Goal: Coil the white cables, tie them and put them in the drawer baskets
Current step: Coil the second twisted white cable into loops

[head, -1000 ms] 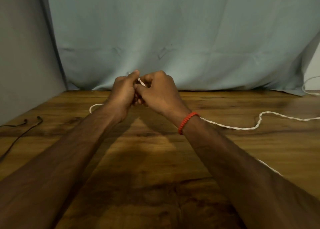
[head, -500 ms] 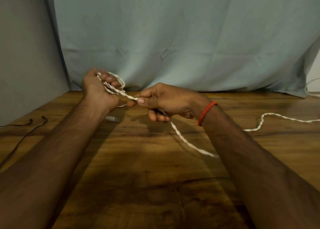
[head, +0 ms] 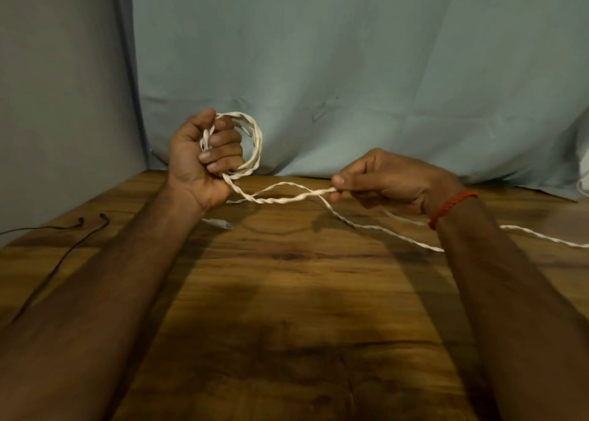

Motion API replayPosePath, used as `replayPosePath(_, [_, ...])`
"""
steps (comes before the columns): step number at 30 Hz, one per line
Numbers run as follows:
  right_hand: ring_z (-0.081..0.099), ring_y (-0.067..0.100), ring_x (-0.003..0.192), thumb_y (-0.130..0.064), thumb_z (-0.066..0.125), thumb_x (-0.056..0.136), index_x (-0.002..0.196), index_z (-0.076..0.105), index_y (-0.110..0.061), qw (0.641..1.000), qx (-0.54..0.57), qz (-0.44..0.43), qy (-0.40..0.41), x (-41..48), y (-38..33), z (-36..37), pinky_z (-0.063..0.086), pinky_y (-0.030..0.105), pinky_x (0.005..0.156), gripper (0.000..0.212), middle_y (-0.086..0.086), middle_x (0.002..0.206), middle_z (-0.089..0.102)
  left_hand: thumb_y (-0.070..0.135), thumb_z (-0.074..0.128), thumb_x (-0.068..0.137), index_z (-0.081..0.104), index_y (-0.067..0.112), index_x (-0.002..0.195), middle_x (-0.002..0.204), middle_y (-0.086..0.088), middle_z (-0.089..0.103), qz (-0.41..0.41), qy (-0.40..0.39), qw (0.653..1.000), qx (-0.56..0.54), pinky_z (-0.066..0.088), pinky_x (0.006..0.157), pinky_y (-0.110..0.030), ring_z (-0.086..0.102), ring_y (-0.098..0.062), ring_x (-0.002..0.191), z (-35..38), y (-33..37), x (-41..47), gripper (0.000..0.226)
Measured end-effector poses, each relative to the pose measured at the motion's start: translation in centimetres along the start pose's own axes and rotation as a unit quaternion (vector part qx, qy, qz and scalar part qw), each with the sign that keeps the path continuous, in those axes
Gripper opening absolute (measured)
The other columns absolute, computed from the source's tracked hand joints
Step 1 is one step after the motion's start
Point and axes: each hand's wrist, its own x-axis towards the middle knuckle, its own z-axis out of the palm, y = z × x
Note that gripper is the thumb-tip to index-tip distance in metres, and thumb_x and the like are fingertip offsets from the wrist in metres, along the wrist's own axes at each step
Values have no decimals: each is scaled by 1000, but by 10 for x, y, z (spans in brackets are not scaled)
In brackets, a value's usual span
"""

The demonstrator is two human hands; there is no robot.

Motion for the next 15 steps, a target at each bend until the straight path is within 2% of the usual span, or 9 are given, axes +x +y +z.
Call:
replayPosePath(2, [32,8,49,-41,72,87,80,82,-19,983,-177,28,28,1,-3,2,26,26,53,25,-5,50,41,20,56,92,51,10,78,53,0,48,-30,-12,999,29,30,35,-22,34,-9,35,-1,-3,1,18])
replayPosePath(4, [46,7,58,-47,73,86,79,82,-24,951,-298,59,60,5,-9,6,37,29,61,26,-9,57,58,25,51,91,47,13,78,52,4,39,-56,-18,995,79,23,38,-21,27,-6,37,0,-7,2,18])
replayPosePath(6, [61,15,76,-50,75,84,82,81,-23,916,-380,87,99,10,-16,11,48,33,74,27,-2,79,73,28,50,89,46,15,77,53,7,29,-89,-26,987,133,19,39,-21,24,-6,37,2,-13,3,18])
replayPosePath(8, [64,28,95,-51,76,83,96,76,-20,865,-461,98,174,12,-23,21,53,40,86,34,9,103,72,28,50,86,50,15,74,53,8,26,-130,-33,977,166,18,37,-22,22,-7,35,6,-20,5,18])
replayPosePath(11, [61,38,107,-48,72,88,112,68,-17,804,-501,49,316,10,-32,42,48,41,86,39,15,115,64,29,49,84,54,13,73,48,7,28,-167,0,959,231,17,34,-21,23,-6,31,13,-31,7,20])
replayPosePath(15, [65,32,94,-46,68,92,101,72,-20,778,-460,-48,425,15,-36,58,45,35,71,28,9,100,70,29,45,90,57,9,75,44,7,34,-142,82,934,316,17,32,-19,28,-3,29,19,-48,11,28])
